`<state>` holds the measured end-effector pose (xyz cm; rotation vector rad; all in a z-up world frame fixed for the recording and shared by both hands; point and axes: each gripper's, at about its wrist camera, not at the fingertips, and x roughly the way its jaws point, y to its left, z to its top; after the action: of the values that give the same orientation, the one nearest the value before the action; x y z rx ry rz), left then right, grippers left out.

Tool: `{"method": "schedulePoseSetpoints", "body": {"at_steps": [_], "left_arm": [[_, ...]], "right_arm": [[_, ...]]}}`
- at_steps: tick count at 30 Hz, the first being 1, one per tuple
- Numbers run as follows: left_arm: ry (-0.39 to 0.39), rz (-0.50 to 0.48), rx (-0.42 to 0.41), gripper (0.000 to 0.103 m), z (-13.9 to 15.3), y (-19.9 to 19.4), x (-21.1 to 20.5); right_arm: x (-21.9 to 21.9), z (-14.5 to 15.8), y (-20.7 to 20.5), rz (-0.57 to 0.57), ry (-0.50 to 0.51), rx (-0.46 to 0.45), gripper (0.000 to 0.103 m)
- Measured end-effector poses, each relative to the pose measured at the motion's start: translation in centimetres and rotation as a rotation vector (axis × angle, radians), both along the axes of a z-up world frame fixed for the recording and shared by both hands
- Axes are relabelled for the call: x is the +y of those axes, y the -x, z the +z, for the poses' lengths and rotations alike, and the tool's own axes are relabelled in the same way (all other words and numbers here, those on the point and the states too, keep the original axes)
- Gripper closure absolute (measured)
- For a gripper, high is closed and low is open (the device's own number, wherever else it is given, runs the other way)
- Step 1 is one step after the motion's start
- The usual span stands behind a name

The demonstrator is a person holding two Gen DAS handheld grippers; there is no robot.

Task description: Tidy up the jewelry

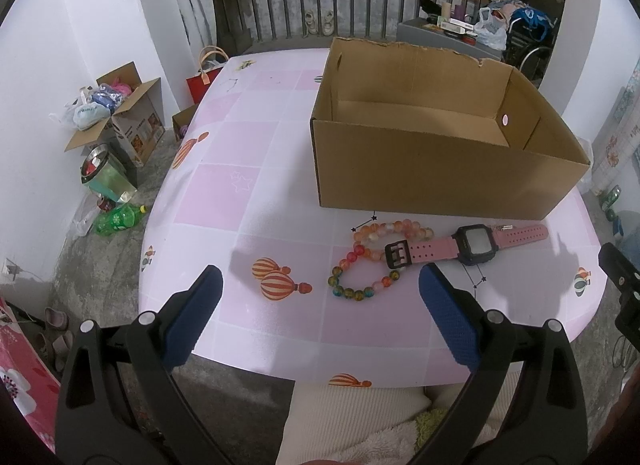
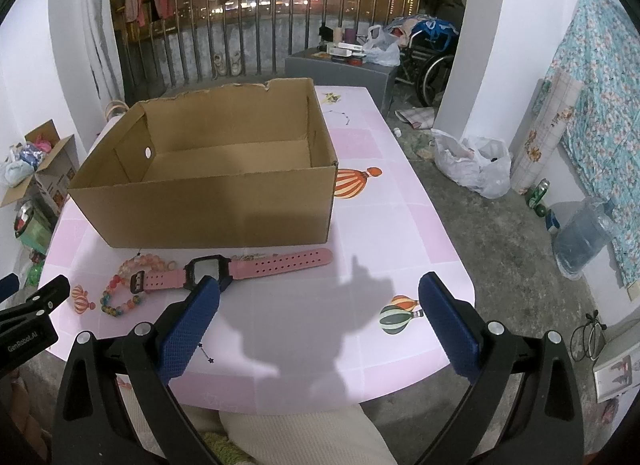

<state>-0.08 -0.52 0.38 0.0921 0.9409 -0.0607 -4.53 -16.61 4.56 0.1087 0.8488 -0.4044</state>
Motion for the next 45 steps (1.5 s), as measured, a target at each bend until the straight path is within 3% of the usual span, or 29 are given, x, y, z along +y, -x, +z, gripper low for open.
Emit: {"method": "schedulePoseSetpoints", "body": {"at_steps": [45], "left_arm": [[-0.008,0.016,0.005,0.008,-0.84,-0.05,0.41]], "right_arm": [[-0.08,-0.69,-0.58,0.030,-0.011,-0.004,0.006]]}}
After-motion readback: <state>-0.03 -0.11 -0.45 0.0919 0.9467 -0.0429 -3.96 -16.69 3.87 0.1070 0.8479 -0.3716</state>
